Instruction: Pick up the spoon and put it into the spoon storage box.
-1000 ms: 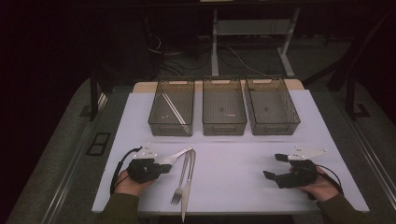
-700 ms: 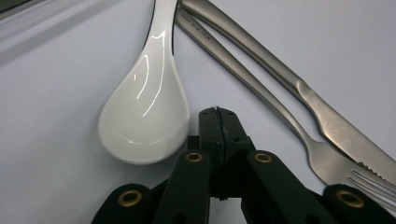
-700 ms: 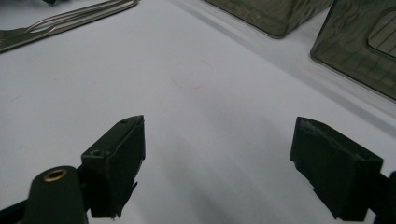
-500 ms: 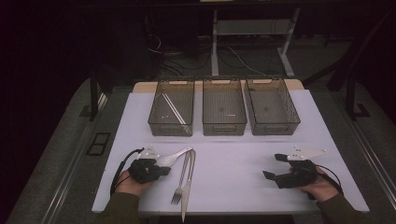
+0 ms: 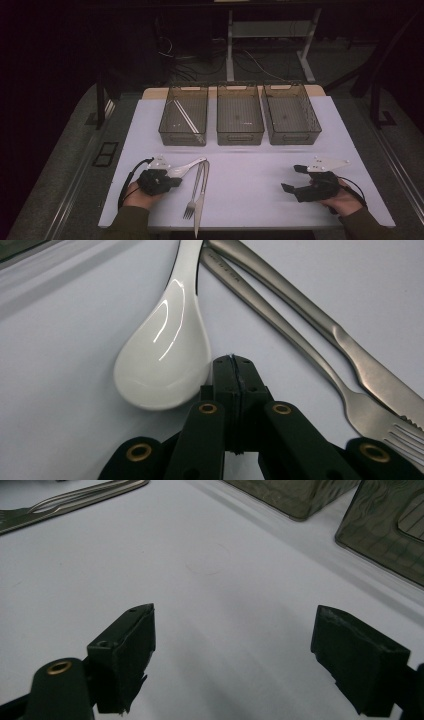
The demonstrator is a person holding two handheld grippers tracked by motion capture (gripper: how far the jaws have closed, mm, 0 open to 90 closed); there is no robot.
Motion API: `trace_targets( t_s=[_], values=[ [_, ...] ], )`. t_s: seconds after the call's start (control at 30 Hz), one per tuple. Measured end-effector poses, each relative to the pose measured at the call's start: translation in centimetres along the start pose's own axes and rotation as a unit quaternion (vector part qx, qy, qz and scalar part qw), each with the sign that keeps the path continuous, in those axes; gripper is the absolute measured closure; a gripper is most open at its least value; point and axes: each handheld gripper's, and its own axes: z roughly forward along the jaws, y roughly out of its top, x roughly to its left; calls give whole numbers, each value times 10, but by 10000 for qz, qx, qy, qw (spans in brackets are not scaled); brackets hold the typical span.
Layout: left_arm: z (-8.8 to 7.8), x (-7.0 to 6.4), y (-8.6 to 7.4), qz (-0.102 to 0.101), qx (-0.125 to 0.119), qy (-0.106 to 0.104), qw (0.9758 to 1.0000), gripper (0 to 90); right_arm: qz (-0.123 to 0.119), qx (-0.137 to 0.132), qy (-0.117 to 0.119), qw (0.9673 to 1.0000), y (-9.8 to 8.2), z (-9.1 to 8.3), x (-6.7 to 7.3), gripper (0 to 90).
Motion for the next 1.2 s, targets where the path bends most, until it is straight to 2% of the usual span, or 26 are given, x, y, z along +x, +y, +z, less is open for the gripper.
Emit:
trace_targets(
  t_s=[0.17, 0.87, 1.2],
  values=[
    [-1, 3, 0, -9, 26, 103, 9999, 888, -4, 2, -4, 10000, 0, 0, 0, 178],
    [-4, 15, -3, -231, -4, 252, 9994, 888, -10, -5, -2, 10000, 0, 0, 1, 178],
    [-6, 16, -3, -254, -34, 200, 9995, 887, -12, -10, 2, 10000, 0, 0, 1, 178]
  ],
)
